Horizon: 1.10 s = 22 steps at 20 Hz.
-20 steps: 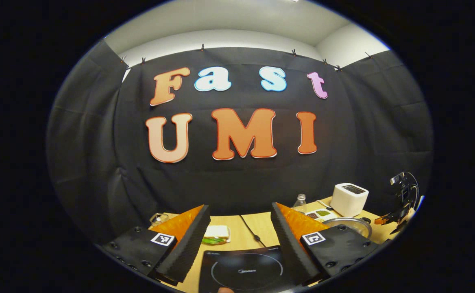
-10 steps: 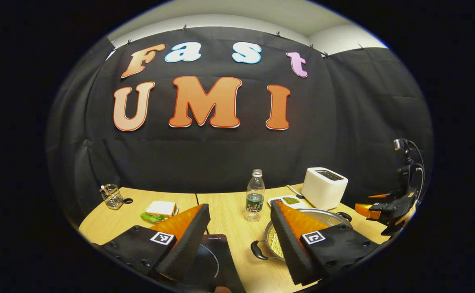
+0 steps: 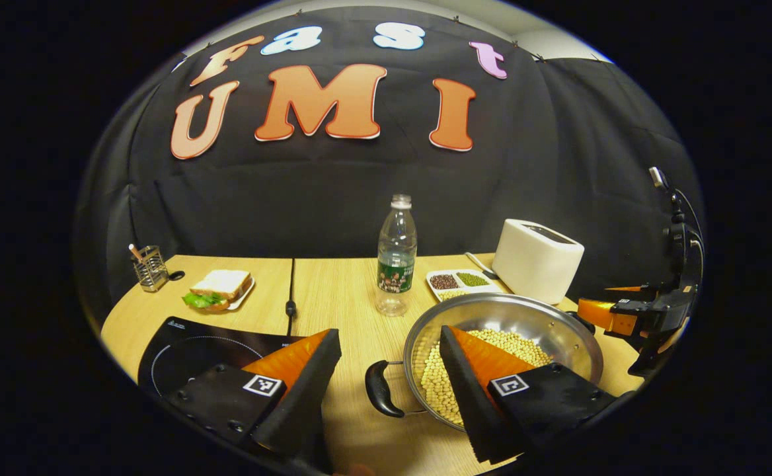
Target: First push the handle of the pot to place it horizontally, then grasp the pot with both hands and set it on the induction cooktop.
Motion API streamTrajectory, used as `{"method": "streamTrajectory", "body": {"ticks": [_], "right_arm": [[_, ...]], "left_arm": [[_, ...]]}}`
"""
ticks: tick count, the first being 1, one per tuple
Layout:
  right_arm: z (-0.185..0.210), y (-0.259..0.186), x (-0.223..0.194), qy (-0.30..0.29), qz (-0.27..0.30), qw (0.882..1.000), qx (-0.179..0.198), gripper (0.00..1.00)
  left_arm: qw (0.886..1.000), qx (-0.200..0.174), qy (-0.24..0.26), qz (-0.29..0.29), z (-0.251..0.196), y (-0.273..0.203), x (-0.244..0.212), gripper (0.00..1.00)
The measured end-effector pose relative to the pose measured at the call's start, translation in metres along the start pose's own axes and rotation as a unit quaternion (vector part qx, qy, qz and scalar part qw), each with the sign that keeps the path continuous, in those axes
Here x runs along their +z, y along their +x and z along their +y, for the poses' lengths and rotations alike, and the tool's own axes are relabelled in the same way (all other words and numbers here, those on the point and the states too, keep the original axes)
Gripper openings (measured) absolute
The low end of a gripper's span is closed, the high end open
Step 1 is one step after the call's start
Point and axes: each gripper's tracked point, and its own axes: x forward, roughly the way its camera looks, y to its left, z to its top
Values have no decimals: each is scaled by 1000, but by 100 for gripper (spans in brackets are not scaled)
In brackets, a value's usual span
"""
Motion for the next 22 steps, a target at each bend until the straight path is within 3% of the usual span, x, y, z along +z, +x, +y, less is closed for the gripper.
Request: {"method": "streamTrajectory", "body": {"ticks": [8, 12, 13, 14, 15, 18, 19, 21, 22], "right_arm": [[11, 34, -42, 10, 76, 997, 20, 94], [23, 41, -59, 50, 116, 991, 46, 94], [23, 43, -62, 56, 123, 990, 49, 80], [23, 50, -65, 60, 121, 990, 49, 77], [22, 41, -62, 60, 124, 989, 50, 72], [22, 35, -61, 85, 130, 987, 49, 65], [23, 33, -62, 97, 135, 985, 52, 59], [25, 29, -66, 110, 146, 982, 54, 48], [26, 26, -65, 111, 147, 982, 51, 52]], "left_arm": [[997, -15, -7, 73, -6, 32, -48, 99], [994, -17, -23, 104, -5, 42, -66, 99], [995, -19, -22, 100, -3, 45, -65, 99], [995, -21, -20, 100, -5, 46, -64, 93], [994, -18, -12, 106, -3, 48, -66, 80], [992, -5, -22, 121, 1, 52, -64, 73], [992, -4, -27, 121, 1, 52, -64, 64], [991, -6, -28, 131, 1, 49, -66, 63], [991, -8, -27, 134, 2, 49, -65, 61]]}}
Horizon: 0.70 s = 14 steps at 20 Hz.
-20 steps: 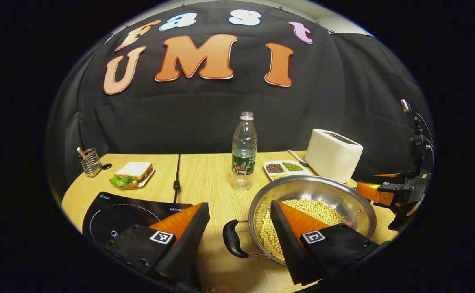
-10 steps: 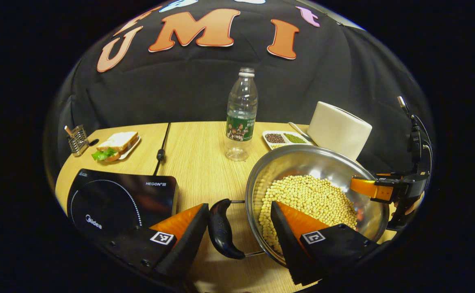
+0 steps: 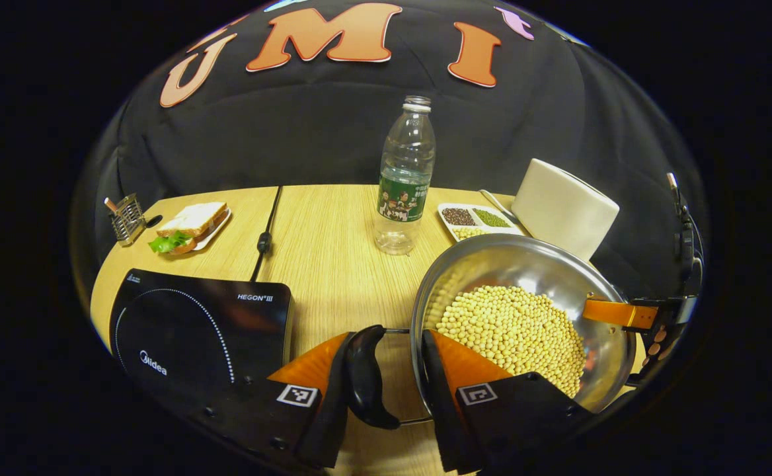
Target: First push the handle of the pot to place it horizontally, then grasp the pot with both hands and set it on the induction cooktop.
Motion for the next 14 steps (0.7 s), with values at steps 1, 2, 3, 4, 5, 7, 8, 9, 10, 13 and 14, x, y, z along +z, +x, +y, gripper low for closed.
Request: {"method": "streamTrajectory", "body": {"ticks": [1, 2, 3, 4, 5, 7, 8, 9, 10, 13, 14], "right_arm": [[1, -5, 3, -1, -5, 1000, -3, 52], [4, -13, 8, 1, -12, 1000, -4, 52], [5, -24, 14, 8, -19, 1000, -3, 52], [8, -35, 19, 11, -25, 1000, -2, 52], [11, -46, 24, 15, -31, 999, 0, 52], [26, -61, 31, 19, -41, 999, 2, 52], [33, -67, 32, 18, -44, 999, 1, 52], [41, -75, 34, 15, -47, 999, 0, 51], [51, -83, 36, 12, -52, 999, -1, 46], [84, -104, 37, 10, -58, 998, 6, 52], [97, -109, 37, 9, -60, 998, 9, 52]], "left_arm": [[1000, -2, -4, 0, 1, -2, 3, 63], [1000, -6, -7, -5, 3, -8, 6, 63], [1000, -8, -9, -14, 4, -20, 13, 63], [1000, -10, -7, -27, 6, -32, 22, 63], [999, -11, -4, -36, 8, -40, 31, 60], [999, -12, -4, -47, 17, -56, 43, 61], [999, -14, -7, -50, 23, -64, 48, 65], [999, -14, -10, -50, 30, -70, 51, 63], [999, -15, -14, -49, 36, -77, 54, 60], [998, -10, -18, -58, 66, -105, 62, 60], [998, -7, -17, -63, 78, -113, 66, 63]]}}
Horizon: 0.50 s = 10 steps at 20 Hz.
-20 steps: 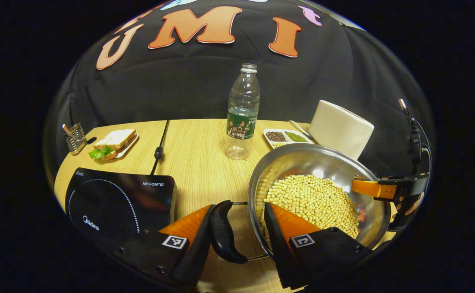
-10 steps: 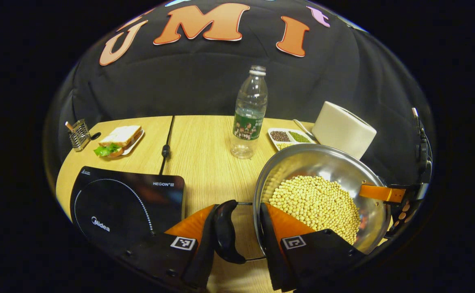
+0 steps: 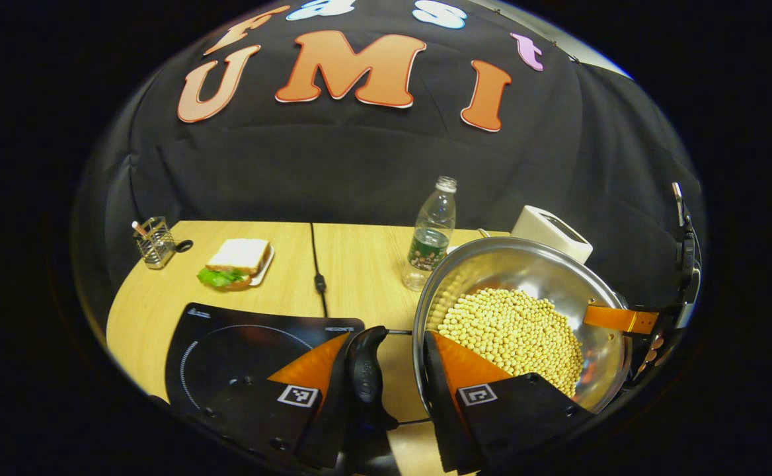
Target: First push the handle of the pot to place it horizontally, then grasp the pot with both hands and set it on the induction cooktop.
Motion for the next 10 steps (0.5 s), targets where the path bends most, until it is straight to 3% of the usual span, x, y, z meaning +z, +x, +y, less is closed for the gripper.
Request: {"method": "streamTrajectory", "body": {"ticks": [8, 10], "right_arm": [[110, -18, -15, -18, 3, 999, 30, 52], [135, -17, -25, -22, 9, 999, 38, 52]], "left_arm": [[999, 31, -16, -7, 110, -50, 10, 60], [999, 42, -19, -4, 137, -59, 7, 65]]}}
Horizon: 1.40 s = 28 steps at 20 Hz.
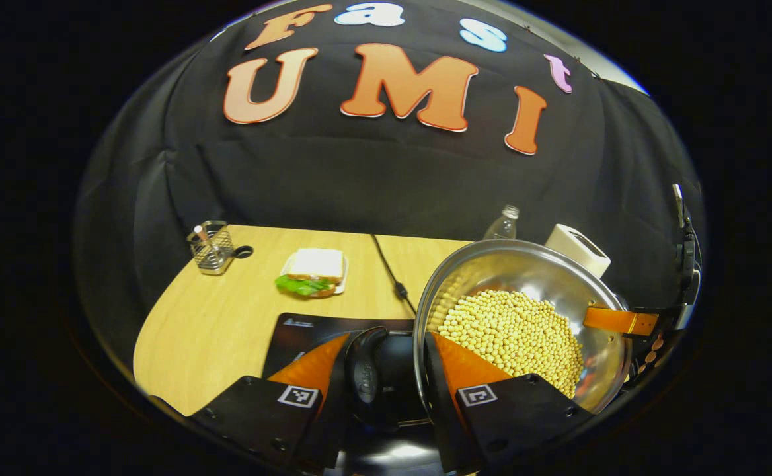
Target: First push the handle of the pot to place it horizontally, then grasp the pot with both hands and set it on the induction cooktop.
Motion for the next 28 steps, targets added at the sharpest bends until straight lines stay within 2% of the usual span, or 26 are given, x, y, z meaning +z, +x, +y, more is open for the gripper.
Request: {"method": "streamTrajectory", "body": {"ticks": [1, 5, 7, 9, 14, 15, 17, 18, 20, 22, 24, 25, 26, 27, 28], "right_arm": [[12, 2, -4, -3, 2, 1000, 3, 52], [54, 14, -20, -8, 13, 1000, 17, 52], [73, 19, -26, -12, 13, 1000, 21, 52], [90, 28, -33, -14, 14, 1000, 22, 52], [123, 46, -56, -19, 34, 999, 26, 52], [125, 50, -58, -20, 37, 999, 25, 52], [131, 55, -64, -21, 41, 999, 23, 52], [131, 56, -64, -21, 43, 999, 21, 52], [131, 56, -67, -19, 44, 999, 16, 52], [130, 56, -68, -18, 47, 999, 12, 52], [130, 57, -72, -14, 52, 999, 10, 53], [130, 58, -75, -13, 54, 998, 9, 54], [129, 59, -78, -18, 56, 998, 9, 55], [125, 62, -80, -20, 58, 998, 10, 52], [123, 59, -82, -18, 55, 998, 14, 57]], "left_arm": [[1000, 5, -2, 1, 12, -3, -1, 60], [1000, 21, -8, 6, 59, -11, -4, 65], [1000, 27, -10, 8, 81, -10, -8, 65], [999, 34, -12, 12, 102, -13, -15, 60], [998, 47, -20, 29, 136, -9, -30, 64], [998, 47, -22, 32, 142, -7, -35, 65], [998, 45, -24, 38, 149, -3, -41, 60], [998, 43, -25, 41, 150, -1, -43, 65], [998, 40, -25, 45, 149, 2, -47, 60], [998, 38, -25, 49, 148, 4, -49, 63], [998, 33, -20, 56, 145, 7, -52, 60], [998, 32, -23, 59, 144, 9, -54, 65], [997, 31, -25, 63, 143, 11, -56, 60], [997, 31, -26, 69, 142, 11, -60, 66], [997, 33, -25, 69, 142, 12, -59, 64]]}}
